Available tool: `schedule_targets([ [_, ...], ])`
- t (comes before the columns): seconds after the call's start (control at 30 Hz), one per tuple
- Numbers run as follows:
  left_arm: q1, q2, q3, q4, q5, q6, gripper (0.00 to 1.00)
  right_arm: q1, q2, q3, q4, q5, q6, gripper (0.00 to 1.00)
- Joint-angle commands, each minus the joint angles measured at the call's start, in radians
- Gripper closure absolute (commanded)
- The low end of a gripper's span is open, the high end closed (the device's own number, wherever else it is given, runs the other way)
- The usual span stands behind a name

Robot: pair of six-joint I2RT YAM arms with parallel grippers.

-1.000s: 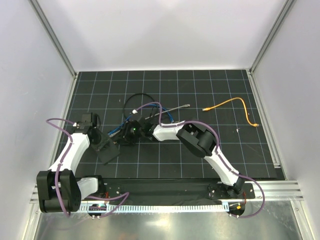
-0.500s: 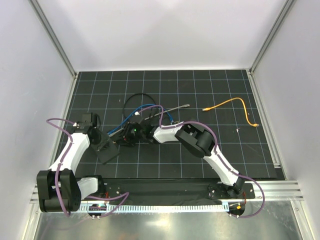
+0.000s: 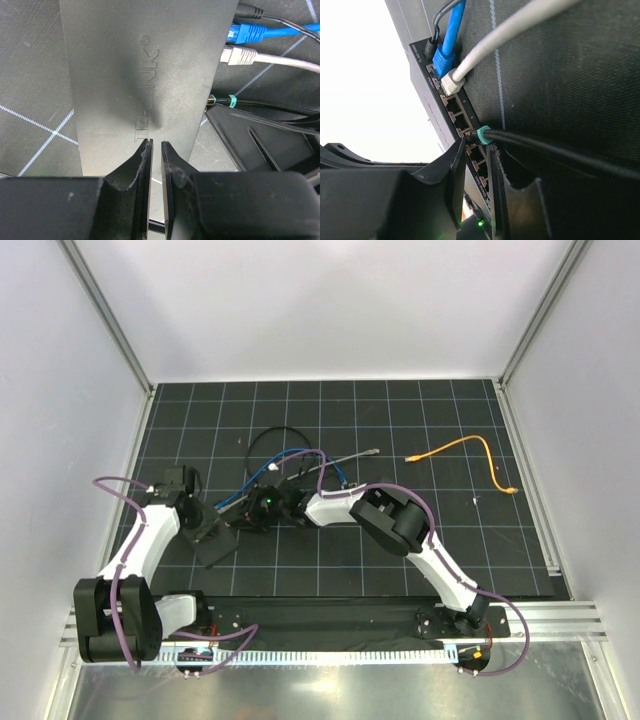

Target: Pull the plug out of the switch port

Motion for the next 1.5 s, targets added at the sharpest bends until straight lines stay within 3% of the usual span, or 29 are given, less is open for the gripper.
schedule_targets([
  [0.0,0.011,0.021,0.021,-0.011,-0.027,-0.021,0.84,0.004,0.036,0.005,-0.167,0.129,-0.098,0.97],
  [0.53,0.061,0.054,-0.019,-0.031,-0.052,-0.077,0.86,0.002,-0.030,-0.048,-0.116,0.264,-0.212,0.99],
  [0.73,0.061,0.064,-0.039,-0.022,-0.050,-0.085,0.86,-0.001,-0.030,-0.021,-0.150,0.310,-0.182,0.99],
  [1.07,0.061,0.077,-0.039,-0.014,-0.049,-0.080,0.87,-0.036,-0.019,-0.058,-0.068,0.229,-0.043,0.99],
  [1.23,0.061,0.067,-0.039,-0.009,-0.043,-0.073,0.87,-0.034,-0.043,-0.046,-0.104,0.226,-0.104,0.99],
  [1.47,0.061,-0.020,-0.031,0.021,0.019,-0.039,0.92,-0.033,-0.155,-0.089,-0.098,0.160,-0.311,0.98],
])
